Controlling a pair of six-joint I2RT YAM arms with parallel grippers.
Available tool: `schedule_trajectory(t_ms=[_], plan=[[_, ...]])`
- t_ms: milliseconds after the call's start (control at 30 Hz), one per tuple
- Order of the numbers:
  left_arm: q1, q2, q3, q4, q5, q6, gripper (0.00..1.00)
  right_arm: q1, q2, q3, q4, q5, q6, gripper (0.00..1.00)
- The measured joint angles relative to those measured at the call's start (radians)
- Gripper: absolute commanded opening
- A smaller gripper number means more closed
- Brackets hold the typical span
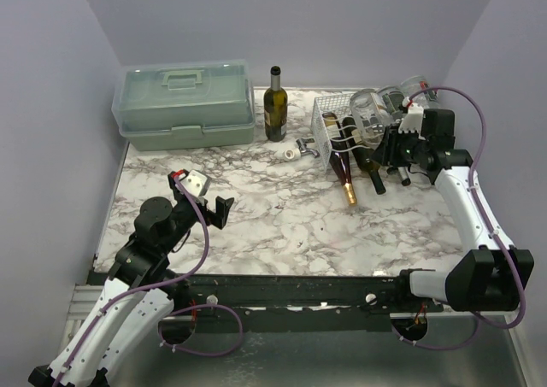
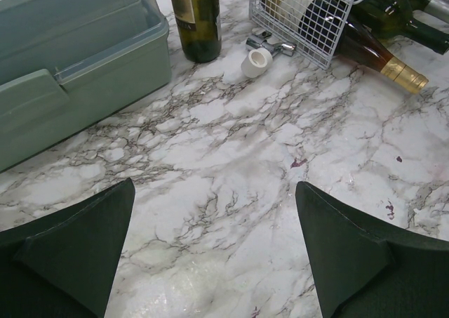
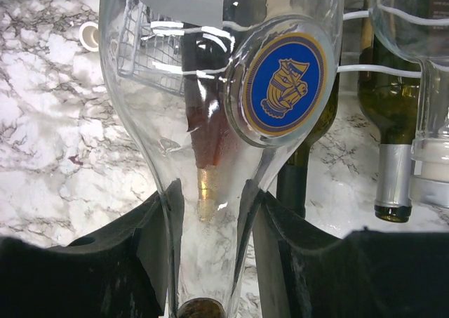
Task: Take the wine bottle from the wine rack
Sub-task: Place the wine bottle at the center of the board.
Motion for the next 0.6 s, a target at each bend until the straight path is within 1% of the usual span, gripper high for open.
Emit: schedule_trajectory(t_ms=[600], plan=[[0.0, 0.0, 0.0, 0.0, 0.0, 0.0, 0.99, -0.006, -0.017, -0.009, 0.0, -0.047, 0.031, 0.0]])
